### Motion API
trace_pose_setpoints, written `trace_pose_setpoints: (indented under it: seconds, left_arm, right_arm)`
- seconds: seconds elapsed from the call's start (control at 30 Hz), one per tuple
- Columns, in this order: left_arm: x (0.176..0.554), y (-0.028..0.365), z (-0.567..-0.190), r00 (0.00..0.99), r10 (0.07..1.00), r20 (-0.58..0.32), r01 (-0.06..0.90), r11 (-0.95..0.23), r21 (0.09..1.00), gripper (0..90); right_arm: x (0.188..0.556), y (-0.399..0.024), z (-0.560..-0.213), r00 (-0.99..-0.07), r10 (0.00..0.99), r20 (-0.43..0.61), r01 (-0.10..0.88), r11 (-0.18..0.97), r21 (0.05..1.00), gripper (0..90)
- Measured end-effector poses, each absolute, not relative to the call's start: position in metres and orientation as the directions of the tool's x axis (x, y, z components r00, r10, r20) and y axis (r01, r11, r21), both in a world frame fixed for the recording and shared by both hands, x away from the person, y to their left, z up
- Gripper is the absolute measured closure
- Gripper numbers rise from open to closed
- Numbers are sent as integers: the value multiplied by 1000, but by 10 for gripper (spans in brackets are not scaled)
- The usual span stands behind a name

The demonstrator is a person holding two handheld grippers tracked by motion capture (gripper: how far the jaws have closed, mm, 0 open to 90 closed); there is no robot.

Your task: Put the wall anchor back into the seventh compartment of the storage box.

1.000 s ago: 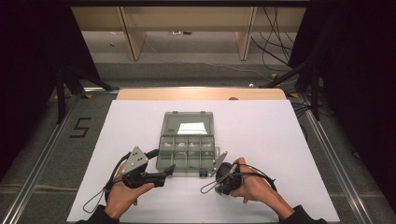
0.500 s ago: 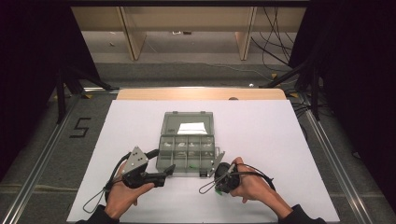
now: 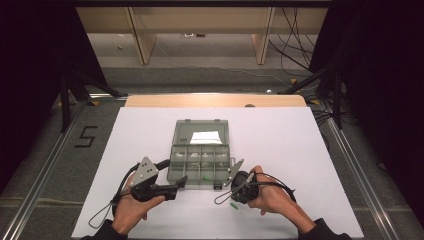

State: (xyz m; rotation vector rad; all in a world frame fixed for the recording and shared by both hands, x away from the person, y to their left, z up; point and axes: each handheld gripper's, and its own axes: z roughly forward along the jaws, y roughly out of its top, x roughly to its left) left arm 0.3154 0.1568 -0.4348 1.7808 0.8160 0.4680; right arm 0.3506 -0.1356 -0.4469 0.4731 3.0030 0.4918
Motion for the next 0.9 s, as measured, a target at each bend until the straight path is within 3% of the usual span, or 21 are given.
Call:
trace_pose_setpoints:
  seconds: [0.9]
  left_arm:
    - [316, 157, -435, 688, 723, -68, 299, -197, 933, 205]
  right_arm:
    - [362, -122, -405, -944, 320, -83, 254, 862, 438, 846]
